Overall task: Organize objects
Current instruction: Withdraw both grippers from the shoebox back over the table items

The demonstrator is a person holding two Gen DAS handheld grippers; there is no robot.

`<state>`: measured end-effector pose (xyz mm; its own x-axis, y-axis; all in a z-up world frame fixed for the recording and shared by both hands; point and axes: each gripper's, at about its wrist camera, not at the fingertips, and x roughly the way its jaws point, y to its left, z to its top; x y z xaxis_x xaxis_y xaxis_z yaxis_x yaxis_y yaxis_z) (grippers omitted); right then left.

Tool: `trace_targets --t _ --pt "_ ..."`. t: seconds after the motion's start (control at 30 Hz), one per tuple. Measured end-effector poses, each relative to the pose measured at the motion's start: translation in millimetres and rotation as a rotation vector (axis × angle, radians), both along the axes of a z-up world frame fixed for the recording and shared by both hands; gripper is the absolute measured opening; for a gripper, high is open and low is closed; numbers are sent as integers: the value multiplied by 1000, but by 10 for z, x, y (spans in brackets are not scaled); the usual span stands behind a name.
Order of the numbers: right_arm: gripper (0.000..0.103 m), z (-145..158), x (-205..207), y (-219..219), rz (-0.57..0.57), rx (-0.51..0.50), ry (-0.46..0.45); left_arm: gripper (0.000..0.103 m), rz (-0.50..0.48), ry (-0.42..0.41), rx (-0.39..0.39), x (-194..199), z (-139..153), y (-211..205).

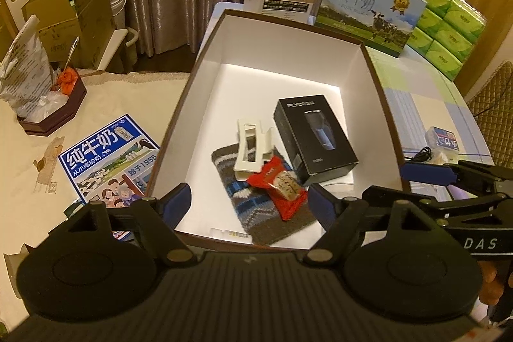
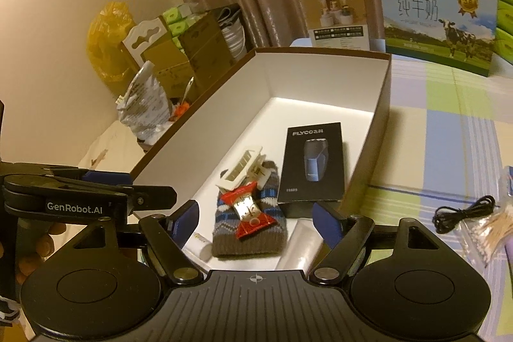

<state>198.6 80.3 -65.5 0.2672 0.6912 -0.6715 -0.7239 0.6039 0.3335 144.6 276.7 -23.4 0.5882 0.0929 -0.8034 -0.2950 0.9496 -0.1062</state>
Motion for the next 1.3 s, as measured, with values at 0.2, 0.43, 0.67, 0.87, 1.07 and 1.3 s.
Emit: trace_targets --t 0.2,0.43,0.67,0.87,1.07,1.3 --pt "75 40 -37 -197 -20 10 0 76 -22 -10 3 -22 42 -166" --pt "76 92 -85 -529 -55 19 0 76 -52 -20 2 -40 81 -413" --pt "76 129 -106 -985 -101 19 6 76 -96 -28 -10 -56 94 -765" --pt "76 151 -52 -1451 -168 13 15 76 -151 -28 -19 -8 88 -1151" --pt "76 153 19 -1907 -241 4 25 76 -205 -33 -24 118 101 -1549" --pt "76 150 164 -2332 -302 -10 38 76 -272 -34 -37 290 80 -1990"
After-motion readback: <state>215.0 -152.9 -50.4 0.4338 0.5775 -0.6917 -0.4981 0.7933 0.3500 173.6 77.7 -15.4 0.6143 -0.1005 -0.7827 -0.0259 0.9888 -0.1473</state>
